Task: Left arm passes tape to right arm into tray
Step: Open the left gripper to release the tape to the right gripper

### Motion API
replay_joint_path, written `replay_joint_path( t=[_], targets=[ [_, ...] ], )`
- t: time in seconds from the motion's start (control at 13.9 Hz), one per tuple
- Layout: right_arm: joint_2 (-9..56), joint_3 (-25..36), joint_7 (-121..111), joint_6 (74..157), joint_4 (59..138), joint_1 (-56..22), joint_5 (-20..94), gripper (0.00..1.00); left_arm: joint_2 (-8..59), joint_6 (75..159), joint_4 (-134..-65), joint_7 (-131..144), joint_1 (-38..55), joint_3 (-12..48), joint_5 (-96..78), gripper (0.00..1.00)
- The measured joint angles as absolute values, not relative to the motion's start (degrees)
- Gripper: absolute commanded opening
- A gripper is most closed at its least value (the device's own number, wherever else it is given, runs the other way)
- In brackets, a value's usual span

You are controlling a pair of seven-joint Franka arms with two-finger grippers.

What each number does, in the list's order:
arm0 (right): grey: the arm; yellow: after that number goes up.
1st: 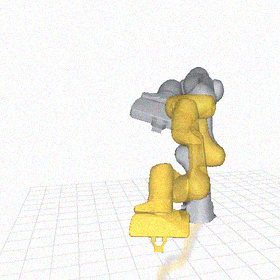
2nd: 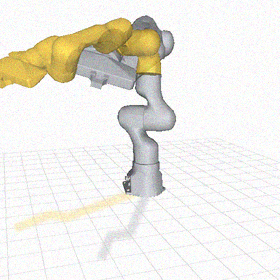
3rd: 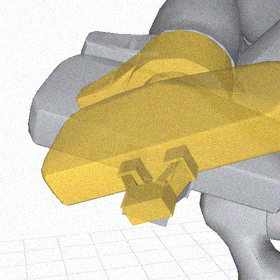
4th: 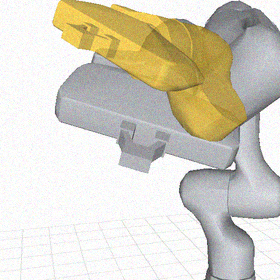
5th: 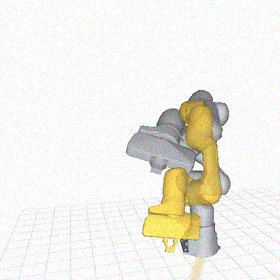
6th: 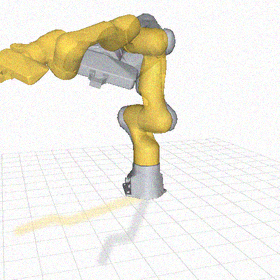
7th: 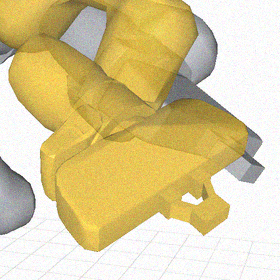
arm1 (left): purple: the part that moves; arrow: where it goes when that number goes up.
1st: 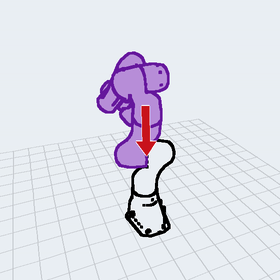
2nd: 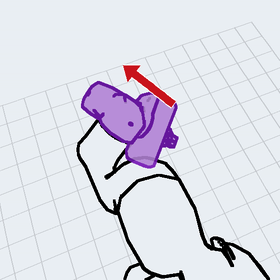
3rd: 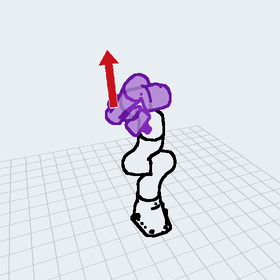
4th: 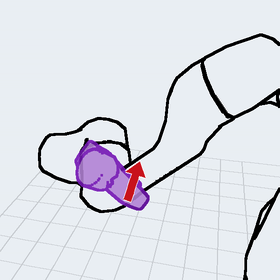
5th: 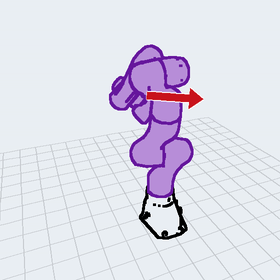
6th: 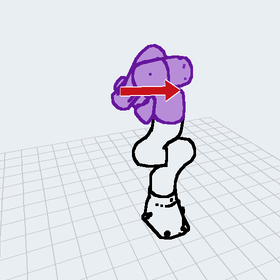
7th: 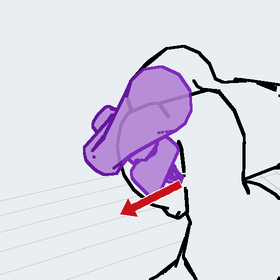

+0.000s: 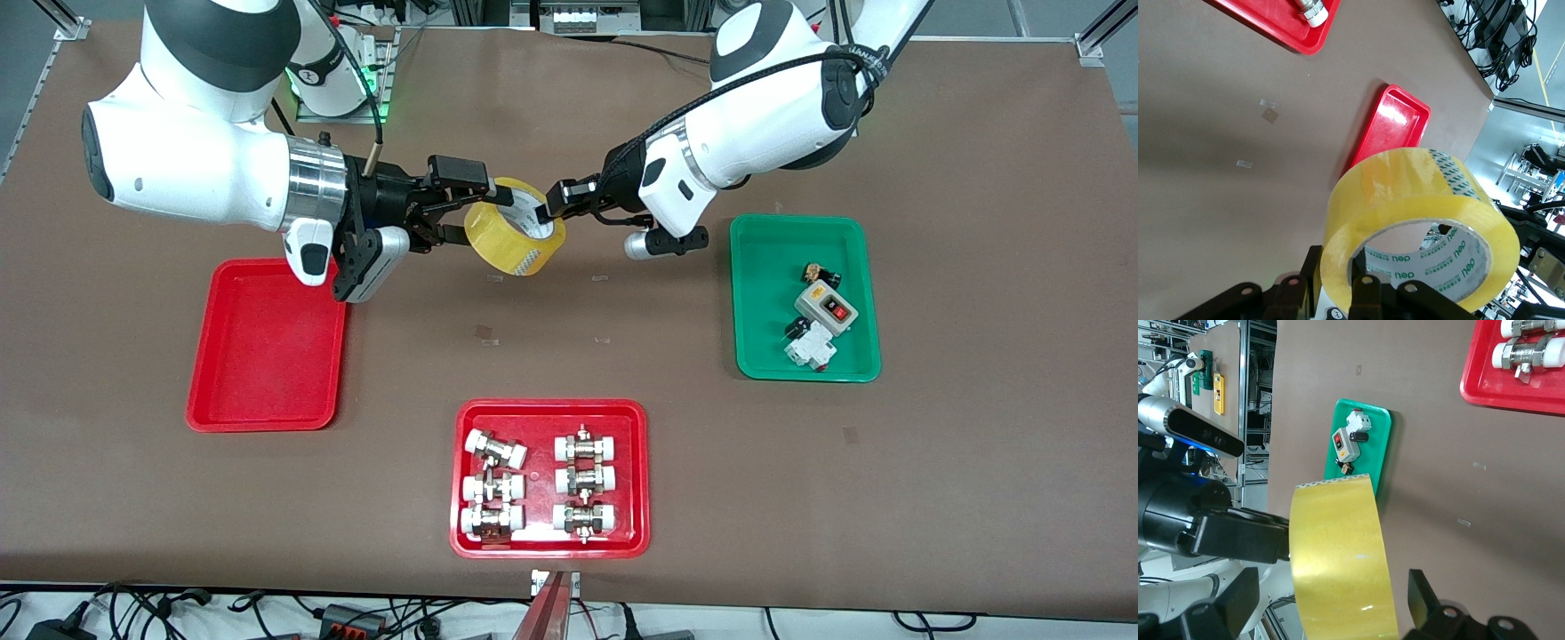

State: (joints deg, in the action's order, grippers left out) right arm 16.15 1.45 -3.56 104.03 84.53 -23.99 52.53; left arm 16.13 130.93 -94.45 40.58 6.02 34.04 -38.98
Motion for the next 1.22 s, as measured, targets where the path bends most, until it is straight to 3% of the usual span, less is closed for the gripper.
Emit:
replay_joint_path(
  t=[0.14,0.22,0.29,0.36,0.65,0.72,0.79,0.86,1.22],
  targets=[
    [16.2,1.5,-3.8,104.0,84.5,-24.0,52.5,0.66,16.1,130.9,-94.5,40.6,6.0,34.0,-39.0,0.15],
    [16.3,1.5,-4.2,104.0,84.5,-24.0,52.5,0.40,16.1,130.9,-94.5,40.6,6.0,34.0,-39.0,0.15],
    [16.4,1.5,-4.7,104.0,84.5,-24.0,52.5,0.38,16.1,130.9,-94.5,40.6,6.0,34.0,-39.0,0.15],
    [16.5,1.6,-5.2,104.1,84.5,-24.0,52.4,0.29,16.1,130.8,-94.4,40.6,6.0,34.0,-39.0,0.15],
    [16.9,1.7,-6.8,104.0,84.5,-24.0,52.6,0.28,16.2,130.6,-94.5,40.6,5.8,34.0,-39.0,0.17],
    [16.9,1.7,-6.8,104.0,84.5,-24.0,52.6,0.28,16.2,130.5,-94.4,40.6,5.8,34.0,-39.0,0.43],
    [16.9,1.7,-6.8,104.0,84.5,-24.0,52.7,0.28,16.2,130.4,-94.4,40.6,5.8,34.0,-39.0,0.93],
    [17.0,1.7,-6.8,104.1,84.5,-24.0,52.6,0.28,16.2,130.1,-94.4,40.6,5.8,34.0,-39.0,1.00],
    [17.3,1.7,-6.8,104.1,84.5,-24.0,52.6,0.28,16.0,126.3,-94.1,40.6,5.1,33.9,-39.0,1.00]
  ],
)
